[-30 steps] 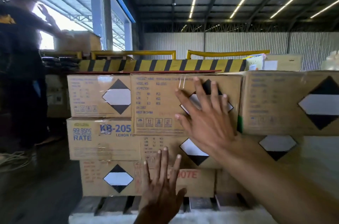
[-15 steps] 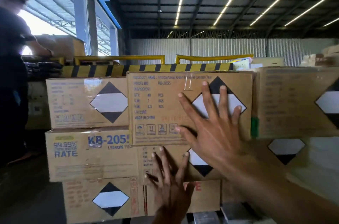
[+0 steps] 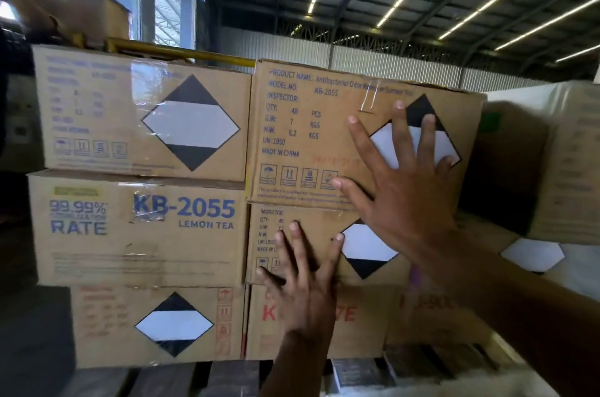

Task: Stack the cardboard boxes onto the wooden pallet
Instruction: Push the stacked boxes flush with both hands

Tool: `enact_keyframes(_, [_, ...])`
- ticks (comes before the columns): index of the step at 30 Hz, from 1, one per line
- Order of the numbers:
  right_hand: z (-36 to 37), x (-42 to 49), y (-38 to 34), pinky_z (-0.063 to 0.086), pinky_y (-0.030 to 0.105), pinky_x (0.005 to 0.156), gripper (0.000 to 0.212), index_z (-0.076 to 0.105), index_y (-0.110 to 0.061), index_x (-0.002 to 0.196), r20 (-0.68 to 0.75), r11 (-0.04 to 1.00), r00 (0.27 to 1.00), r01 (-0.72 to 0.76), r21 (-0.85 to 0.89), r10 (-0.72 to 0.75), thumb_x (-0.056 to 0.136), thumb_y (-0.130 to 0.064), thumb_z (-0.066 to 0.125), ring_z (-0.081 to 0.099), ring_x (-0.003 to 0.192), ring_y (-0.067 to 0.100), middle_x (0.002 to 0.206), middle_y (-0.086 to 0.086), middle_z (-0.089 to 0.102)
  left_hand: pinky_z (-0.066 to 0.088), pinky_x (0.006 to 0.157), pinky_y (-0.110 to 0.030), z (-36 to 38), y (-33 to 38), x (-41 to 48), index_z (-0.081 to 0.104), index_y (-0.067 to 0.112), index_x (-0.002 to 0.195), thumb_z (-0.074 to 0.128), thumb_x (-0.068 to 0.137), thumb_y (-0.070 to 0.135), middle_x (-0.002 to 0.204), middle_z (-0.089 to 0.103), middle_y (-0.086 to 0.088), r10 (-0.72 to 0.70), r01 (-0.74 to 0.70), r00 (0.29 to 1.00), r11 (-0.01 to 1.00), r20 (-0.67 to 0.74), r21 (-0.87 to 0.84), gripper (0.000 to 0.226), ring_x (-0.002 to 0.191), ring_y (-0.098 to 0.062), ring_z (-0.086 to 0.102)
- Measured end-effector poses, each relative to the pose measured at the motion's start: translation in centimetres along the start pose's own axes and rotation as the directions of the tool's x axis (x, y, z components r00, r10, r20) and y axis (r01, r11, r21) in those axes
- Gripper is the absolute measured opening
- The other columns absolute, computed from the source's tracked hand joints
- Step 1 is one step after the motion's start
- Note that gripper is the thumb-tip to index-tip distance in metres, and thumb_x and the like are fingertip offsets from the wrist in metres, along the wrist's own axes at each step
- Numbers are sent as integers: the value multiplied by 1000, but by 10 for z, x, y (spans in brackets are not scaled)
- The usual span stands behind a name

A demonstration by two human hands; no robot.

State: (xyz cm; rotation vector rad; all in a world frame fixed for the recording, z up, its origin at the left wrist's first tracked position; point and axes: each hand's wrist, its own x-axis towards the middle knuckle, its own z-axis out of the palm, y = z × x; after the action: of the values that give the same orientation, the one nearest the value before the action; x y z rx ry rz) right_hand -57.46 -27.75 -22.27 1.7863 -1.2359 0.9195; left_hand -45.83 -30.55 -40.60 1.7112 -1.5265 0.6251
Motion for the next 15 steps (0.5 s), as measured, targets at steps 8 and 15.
enact_keyframes(8, [18, 12, -3, 34, 78, 94, 78, 15, -43, 156, 15, 1000, 1000, -17, -4, 17, 88, -77, 28, 10, 147, 51, 166, 13, 7, 29, 91, -81, 9, -6, 11, 15, 47, 153, 75, 81, 28, 162, -3, -27, 2, -3, 1000, 1000, 22, 23, 96, 146, -51, 1])
enact_keyframes(15, [39, 24, -2, 32, 79, 95, 78, 12, -46, 156, 19, 1000, 1000, -15, 9, 15, 86, -78, 29, 8, 148, 50, 167, 11, 4, 23, 98, -79, 26, -9, 23, -10, 50, 151, 64, 89, 27, 159, -25, -24, -2, 1, 999, 999, 50, 33, 100, 145, -49, -18])
